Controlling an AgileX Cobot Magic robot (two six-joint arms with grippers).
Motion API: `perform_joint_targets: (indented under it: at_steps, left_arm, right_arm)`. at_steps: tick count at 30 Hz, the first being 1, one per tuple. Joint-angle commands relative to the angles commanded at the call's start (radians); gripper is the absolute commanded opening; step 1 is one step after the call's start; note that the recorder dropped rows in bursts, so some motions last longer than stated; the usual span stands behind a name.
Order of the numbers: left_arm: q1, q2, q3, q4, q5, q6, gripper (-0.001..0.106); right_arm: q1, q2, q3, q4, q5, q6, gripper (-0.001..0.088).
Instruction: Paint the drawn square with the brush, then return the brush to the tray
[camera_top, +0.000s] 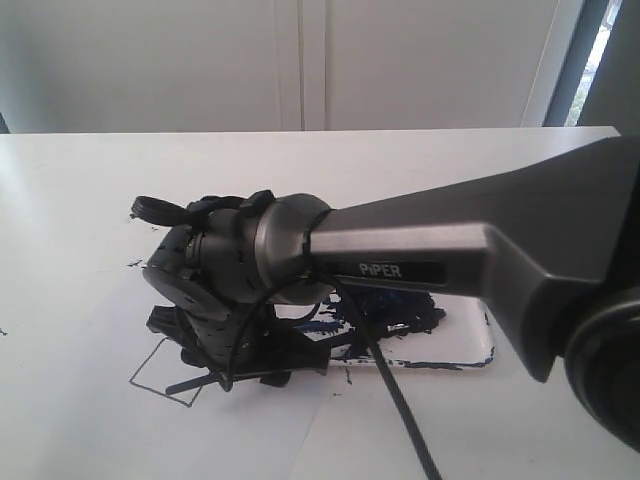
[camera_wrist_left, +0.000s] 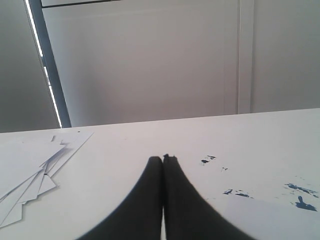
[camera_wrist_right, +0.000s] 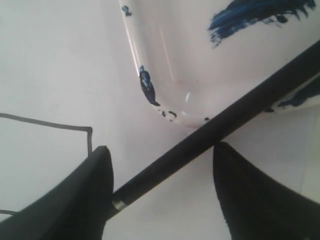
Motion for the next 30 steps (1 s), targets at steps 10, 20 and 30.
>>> perform_joint_targets:
  at_steps: [10, 20, 30]
  left_arm:
    - [0.000, 0.000, 0.000, 0.000, 0.000, 0.000, 0.000]
    - [0.000, 0.000, 0.000, 0.000, 0.000, 0.000, 0.000]
    - [0.000, 0.000, 0.000, 0.000, 0.000, 0.000, 0.000]
  right_arm:
    - [0.002, 0.000, 0.000, 0.001, 0.024, 0.000, 0.0418]
    - [0.012, 0.000, 0.000, 0.010, 0.040, -0.026, 0.0329]
    - [0.022, 0.000, 0.000, 0.019, 0.048, -0.026, 0.0240]
